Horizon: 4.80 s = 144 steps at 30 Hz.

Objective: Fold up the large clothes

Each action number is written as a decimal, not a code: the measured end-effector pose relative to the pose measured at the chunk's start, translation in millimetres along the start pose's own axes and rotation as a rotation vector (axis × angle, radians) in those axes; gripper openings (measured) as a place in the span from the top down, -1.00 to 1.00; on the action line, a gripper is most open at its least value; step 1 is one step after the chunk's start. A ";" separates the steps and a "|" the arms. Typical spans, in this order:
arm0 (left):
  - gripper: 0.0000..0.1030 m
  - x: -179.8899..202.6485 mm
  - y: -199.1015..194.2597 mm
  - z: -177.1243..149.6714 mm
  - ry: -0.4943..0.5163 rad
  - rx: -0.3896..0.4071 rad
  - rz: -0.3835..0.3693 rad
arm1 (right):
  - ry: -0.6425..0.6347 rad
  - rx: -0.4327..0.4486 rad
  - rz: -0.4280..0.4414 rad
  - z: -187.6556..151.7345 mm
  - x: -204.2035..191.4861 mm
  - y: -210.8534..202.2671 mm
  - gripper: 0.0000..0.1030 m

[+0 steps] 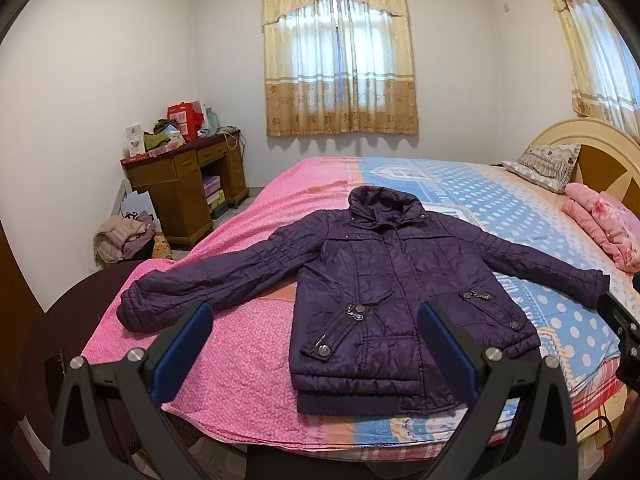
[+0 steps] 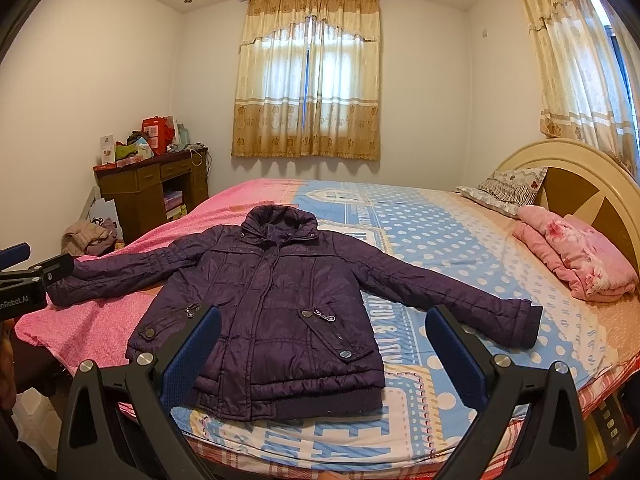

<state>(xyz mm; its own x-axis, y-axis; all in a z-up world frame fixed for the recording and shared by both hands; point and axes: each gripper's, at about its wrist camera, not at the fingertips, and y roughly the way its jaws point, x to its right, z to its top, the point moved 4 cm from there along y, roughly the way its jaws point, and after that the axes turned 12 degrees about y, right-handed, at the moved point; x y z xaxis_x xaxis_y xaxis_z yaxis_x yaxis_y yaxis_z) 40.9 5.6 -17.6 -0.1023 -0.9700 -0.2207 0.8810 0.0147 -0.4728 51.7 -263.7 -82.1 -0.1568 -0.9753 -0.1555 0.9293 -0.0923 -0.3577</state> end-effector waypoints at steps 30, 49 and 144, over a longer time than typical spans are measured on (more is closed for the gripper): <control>-1.00 1.5 -2.3 1.6 0.004 0.009 0.003 | 0.002 -0.024 0.004 -1.7 0.1 4.8 -0.98; -1.00 0.2 0.8 -0.2 0.005 0.009 0.005 | 0.000 -0.032 0.008 -4.2 2.0 7.8 -0.98; -1.00 -5.7 238.9 -11.4 -0.177 -0.188 -0.098 | -0.068 -0.096 0.192 237.8 11.2 257.1 0.34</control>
<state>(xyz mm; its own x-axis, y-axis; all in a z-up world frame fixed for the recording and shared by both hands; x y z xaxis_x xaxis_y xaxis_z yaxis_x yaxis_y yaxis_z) 246.8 17.4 -139.0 -0.0853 -0.9961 -0.0212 0.7680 -0.0522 -0.6383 368.3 -346.0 43.1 0.0459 -0.9847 -0.1679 0.9035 0.1127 -0.4136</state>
